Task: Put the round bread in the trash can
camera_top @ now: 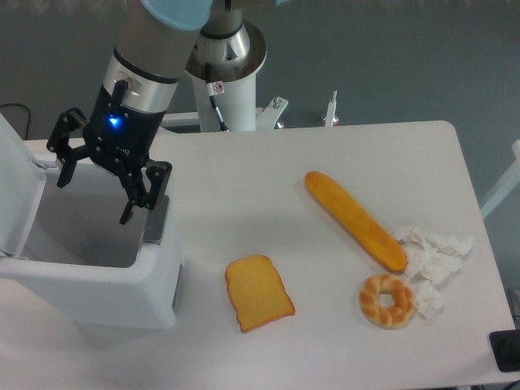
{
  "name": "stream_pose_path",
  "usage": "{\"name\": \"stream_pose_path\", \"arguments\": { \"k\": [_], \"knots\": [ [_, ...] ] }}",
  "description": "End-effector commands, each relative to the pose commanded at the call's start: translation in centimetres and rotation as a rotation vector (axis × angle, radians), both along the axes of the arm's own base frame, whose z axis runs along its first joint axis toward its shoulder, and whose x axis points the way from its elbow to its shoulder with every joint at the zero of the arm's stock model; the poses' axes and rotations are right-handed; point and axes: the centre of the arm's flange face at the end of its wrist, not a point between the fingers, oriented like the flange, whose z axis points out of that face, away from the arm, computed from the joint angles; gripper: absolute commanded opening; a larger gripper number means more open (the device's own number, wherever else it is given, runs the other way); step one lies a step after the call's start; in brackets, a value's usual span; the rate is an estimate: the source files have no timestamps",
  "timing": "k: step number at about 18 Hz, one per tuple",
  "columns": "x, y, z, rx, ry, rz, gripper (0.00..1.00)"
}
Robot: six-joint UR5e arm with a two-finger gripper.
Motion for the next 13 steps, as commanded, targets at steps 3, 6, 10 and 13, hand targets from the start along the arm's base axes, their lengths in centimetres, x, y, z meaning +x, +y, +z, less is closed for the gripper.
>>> {"name": "stream_pose_path", "arguments": {
  "k": [3,6,10,13],
  "knots": [
    [-1.0,-0.4,-0.1,-0.041,0.117,-0.019,1.0],
    [-1.5,-0.8,0.0,-0.062,0.185,-0.044,1.0],
    [-2.4,-1.3,0.5,-0.05,0.227,-0.075,1.0],
    [-3.6,-2.5,0.9,-0.046,0.268,-0.099,1.0]
  ]
}}
